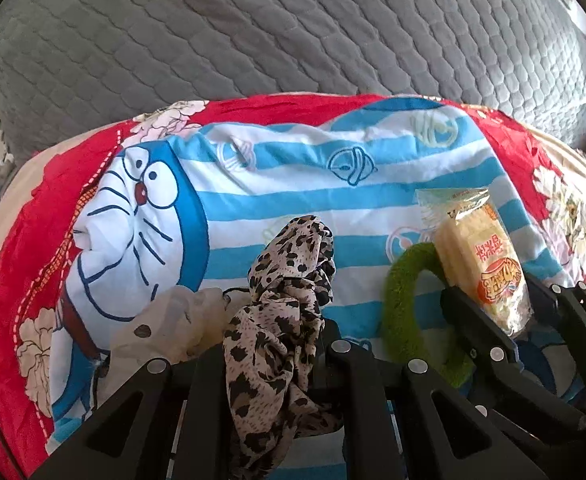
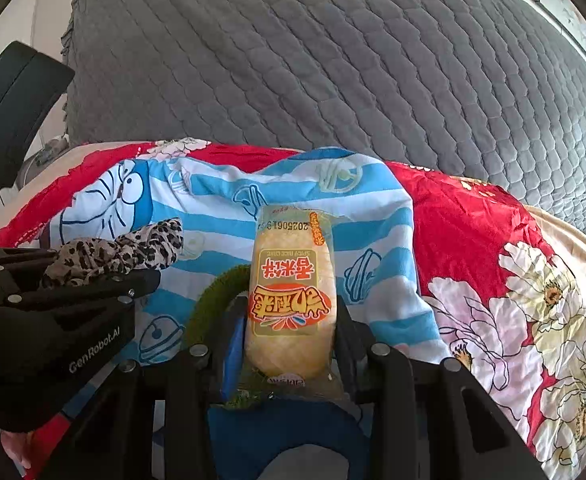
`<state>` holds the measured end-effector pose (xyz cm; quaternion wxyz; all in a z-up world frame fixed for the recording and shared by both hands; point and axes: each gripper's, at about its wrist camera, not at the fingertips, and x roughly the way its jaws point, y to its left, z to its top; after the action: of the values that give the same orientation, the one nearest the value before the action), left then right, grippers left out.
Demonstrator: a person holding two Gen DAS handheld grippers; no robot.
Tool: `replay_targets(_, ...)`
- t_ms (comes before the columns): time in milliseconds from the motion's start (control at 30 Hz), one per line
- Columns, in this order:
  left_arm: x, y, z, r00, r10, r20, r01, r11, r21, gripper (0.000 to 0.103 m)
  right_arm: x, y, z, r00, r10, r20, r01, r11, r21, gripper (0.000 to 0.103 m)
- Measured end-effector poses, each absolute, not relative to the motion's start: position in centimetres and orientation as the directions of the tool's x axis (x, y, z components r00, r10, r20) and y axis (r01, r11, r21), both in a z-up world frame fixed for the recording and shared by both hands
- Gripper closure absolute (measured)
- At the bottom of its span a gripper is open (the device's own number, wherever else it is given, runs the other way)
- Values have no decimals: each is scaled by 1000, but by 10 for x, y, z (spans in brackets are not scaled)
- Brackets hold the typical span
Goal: Organize objects
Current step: 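Lower the scrunchie and pastry packet onto the striped cloth in the tray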
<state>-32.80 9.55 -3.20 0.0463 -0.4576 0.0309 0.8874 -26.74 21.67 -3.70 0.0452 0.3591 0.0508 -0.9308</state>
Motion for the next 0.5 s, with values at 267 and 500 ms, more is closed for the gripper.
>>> replay_targets(267, -332, 100, -40, -548, 56, -834, -130, -991, 18, 90, -269, 216, -40, -729, -36, -684, 115, -991, -70, 63)
replay_targets(500, -335, 106, -46, -534, 50, -844, -148, -988, 35, 90, -270, 214, -41, -726, -31, -687, 114, -991, -76, 63)
